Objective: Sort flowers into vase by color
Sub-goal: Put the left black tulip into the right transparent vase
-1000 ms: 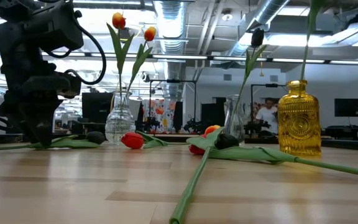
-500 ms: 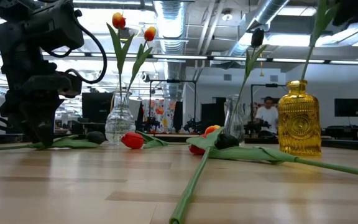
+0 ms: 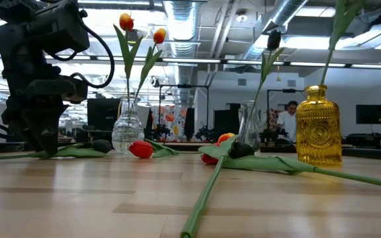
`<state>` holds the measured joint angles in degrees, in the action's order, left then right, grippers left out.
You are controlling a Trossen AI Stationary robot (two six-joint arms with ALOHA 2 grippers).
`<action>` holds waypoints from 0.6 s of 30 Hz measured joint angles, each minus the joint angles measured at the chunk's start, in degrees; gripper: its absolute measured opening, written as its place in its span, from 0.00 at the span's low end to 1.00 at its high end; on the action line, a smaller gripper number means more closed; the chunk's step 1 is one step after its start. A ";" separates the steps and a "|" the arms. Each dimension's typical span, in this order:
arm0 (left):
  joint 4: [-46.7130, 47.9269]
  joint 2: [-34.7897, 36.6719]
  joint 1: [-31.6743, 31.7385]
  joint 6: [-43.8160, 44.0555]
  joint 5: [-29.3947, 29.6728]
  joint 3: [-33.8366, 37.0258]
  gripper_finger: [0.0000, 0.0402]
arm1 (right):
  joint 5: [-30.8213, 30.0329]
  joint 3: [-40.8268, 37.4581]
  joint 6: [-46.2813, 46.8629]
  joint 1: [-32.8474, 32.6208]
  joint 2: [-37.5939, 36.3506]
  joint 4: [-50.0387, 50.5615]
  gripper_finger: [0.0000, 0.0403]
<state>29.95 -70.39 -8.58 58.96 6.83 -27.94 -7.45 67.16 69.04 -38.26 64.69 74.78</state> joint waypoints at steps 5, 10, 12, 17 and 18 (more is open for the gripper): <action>0.00 -0.01 0.00 -0.24 0.02 0.00 0.42 | 1.65 0.00 3.15 -2.88 -3.11 0.59 0.55; 0.04 -0.02 0.00 -0.22 0.04 0.00 0.39 | -0.97 0.00 3.12 -5.48 -7.39 1.73 0.55; 0.03 -0.01 0.00 0.10 0.04 0.00 0.35 | -2.99 0.02 3.08 -6.20 -9.49 2.62 0.55; 0.04 -0.02 0.00 0.26 0.04 0.00 0.20 | -7.89 0.02 1.79 -7.65 -14.80 3.63 0.55; 0.04 -0.02 0.00 0.26 0.02 0.00 0.17 | -9.16 0.02 1.11 -7.91 -15.90 3.56 0.55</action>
<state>30.00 -70.41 -8.58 59.22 6.85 -27.94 -16.61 67.18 70.15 -46.17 48.79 78.34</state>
